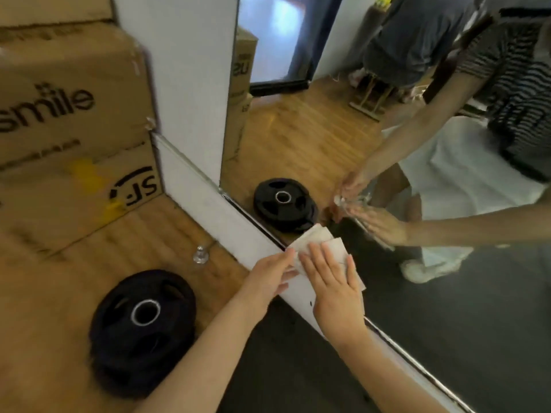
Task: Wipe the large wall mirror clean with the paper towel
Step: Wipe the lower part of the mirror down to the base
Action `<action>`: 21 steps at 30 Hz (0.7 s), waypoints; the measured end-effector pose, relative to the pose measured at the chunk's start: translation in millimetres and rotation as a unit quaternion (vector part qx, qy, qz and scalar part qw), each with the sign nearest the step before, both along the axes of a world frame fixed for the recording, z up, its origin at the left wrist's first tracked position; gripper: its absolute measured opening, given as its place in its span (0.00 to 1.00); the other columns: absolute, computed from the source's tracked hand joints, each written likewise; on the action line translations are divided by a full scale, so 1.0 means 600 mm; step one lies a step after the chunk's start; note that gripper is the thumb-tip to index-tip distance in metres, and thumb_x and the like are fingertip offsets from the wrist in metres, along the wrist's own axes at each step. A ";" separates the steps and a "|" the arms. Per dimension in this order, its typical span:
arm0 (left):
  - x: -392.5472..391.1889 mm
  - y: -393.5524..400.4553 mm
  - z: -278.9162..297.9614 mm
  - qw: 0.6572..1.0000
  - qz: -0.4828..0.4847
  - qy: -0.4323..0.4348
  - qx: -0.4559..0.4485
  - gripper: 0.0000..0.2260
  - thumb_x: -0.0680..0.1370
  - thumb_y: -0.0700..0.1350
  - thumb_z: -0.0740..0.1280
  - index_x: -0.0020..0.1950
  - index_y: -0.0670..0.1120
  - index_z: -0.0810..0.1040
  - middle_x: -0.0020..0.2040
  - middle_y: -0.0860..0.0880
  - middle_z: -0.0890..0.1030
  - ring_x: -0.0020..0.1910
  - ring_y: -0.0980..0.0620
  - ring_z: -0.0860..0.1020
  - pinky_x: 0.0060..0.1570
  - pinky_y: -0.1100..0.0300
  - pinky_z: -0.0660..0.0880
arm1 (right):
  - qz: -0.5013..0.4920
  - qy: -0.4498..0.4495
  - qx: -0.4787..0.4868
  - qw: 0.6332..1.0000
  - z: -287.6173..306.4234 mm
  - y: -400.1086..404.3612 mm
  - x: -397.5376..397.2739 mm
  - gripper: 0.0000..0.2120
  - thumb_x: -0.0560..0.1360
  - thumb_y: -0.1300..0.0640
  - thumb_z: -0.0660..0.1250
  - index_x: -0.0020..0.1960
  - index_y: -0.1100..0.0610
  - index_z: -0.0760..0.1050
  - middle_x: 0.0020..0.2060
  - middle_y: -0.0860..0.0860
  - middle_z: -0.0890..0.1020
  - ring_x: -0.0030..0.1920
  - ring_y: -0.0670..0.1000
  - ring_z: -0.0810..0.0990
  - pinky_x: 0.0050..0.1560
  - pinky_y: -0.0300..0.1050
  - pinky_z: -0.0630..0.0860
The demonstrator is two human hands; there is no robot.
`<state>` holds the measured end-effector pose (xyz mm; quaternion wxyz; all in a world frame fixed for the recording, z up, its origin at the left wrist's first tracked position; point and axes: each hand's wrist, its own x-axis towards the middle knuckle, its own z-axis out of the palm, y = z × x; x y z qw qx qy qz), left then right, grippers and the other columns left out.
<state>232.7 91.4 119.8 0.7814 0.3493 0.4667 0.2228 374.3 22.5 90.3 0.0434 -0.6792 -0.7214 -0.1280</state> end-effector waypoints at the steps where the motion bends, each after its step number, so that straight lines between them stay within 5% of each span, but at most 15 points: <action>1: -0.020 -0.012 0.026 0.999 0.014 -0.037 -0.009 0.15 0.81 0.55 0.62 0.61 0.48 0.77 0.60 0.49 0.80 0.62 0.49 0.77 0.67 0.49 0.69 | 0.008 0.019 -0.001 1.000 0.028 -0.002 -0.022 0.54 0.54 0.68 0.77 0.75 0.53 0.56 0.72 0.53 0.65 0.78 0.48 0.42 0.74 0.56 0.42; 5: -0.084 -0.054 0.174 0.988 0.120 -0.081 -0.061 0.16 0.80 0.49 0.64 0.64 0.42 0.77 0.58 0.42 0.82 0.58 0.44 0.80 0.62 0.46 0.74 | 0.051 0.079 -0.017 0.995 0.173 -0.021 -0.102 0.52 0.54 0.66 0.78 0.74 0.53 0.60 0.72 0.52 0.65 0.78 0.47 0.42 0.73 0.56 0.45; 7: -0.109 -0.078 0.277 0.980 0.179 -0.053 -0.067 0.13 0.81 0.43 0.63 0.61 0.39 0.78 0.50 0.41 0.84 0.48 0.45 0.83 0.51 0.50 0.80 | 0.067 0.134 -0.039 0.988 0.264 -0.041 -0.125 0.51 0.60 0.61 0.79 0.76 0.51 0.56 0.73 0.51 0.62 0.78 0.46 0.42 0.74 0.58 0.48; 9: -0.137 -0.107 0.384 0.976 0.211 -0.020 -0.057 0.11 0.82 0.41 0.61 0.58 0.37 0.79 0.43 0.43 0.85 0.39 0.48 0.84 0.37 0.55 0.80 | 0.081 0.217 -0.076 0.970 0.361 -0.064 -0.143 0.46 0.71 0.55 0.74 0.79 0.47 0.48 0.76 0.48 0.57 0.77 0.42 0.43 0.75 0.61 0.54; 11: -0.163 -0.142 0.493 0.968 0.246 0.013 -0.043 0.08 0.82 0.41 0.62 0.54 0.39 0.79 0.40 0.45 0.85 0.37 0.49 0.84 0.33 0.58 0.79 | 0.075 0.320 -0.104 0.939 0.476 -0.089 -0.159 0.35 0.77 0.46 0.63 0.78 0.44 0.48 0.76 0.43 0.56 0.76 0.37 0.46 0.76 0.54 0.51; 13: -0.185 -0.180 0.599 0.957 0.285 0.053 -0.022 0.06 0.81 0.42 0.63 0.52 0.42 0.79 0.42 0.45 0.84 0.39 0.50 0.83 0.35 0.58 0.79 | 0.028 0.440 -0.128 0.888 0.599 -0.114 -0.174 0.30 0.78 0.44 0.61 0.76 0.47 0.54 0.71 0.40 0.61 0.71 0.35 0.55 0.73 0.34 0.53; 15: -0.199 -0.224 0.694 0.947 0.315 0.068 -0.007 0.05 0.81 0.42 0.64 0.51 0.44 0.79 0.45 0.46 0.83 0.41 0.50 0.82 0.38 0.60 0.80 | -0.026 0.551 -0.171 0.817 0.707 -0.142 -0.182 0.29 0.78 0.55 0.67 0.75 0.50 0.59 0.65 0.38 0.66 0.66 0.37 0.63 0.57 0.18 0.59; 18: -0.203 -0.284 0.819 0.940 0.335 0.055 0.024 0.05 0.80 0.43 0.65 0.52 0.44 0.79 0.50 0.44 0.83 0.48 0.47 0.82 0.47 0.54 0.80 | -0.015 0.584 -0.209 0.784 0.823 -0.194 -0.190 0.24 0.76 0.60 0.70 0.69 0.49 0.67 0.59 0.39 0.75 0.60 0.39 0.73 0.52 0.25 0.70; 21: -0.207 -0.338 0.913 0.949 0.306 0.014 0.069 0.08 0.77 0.44 0.67 0.56 0.46 0.79 0.52 0.45 0.84 0.51 0.46 0.82 0.52 0.50 0.79 | -0.018 0.611 -0.195 0.767 0.895 -0.230 -0.196 0.15 0.74 0.61 0.71 0.60 0.56 0.77 0.50 0.49 0.82 0.52 0.50 0.80 0.48 0.37 0.76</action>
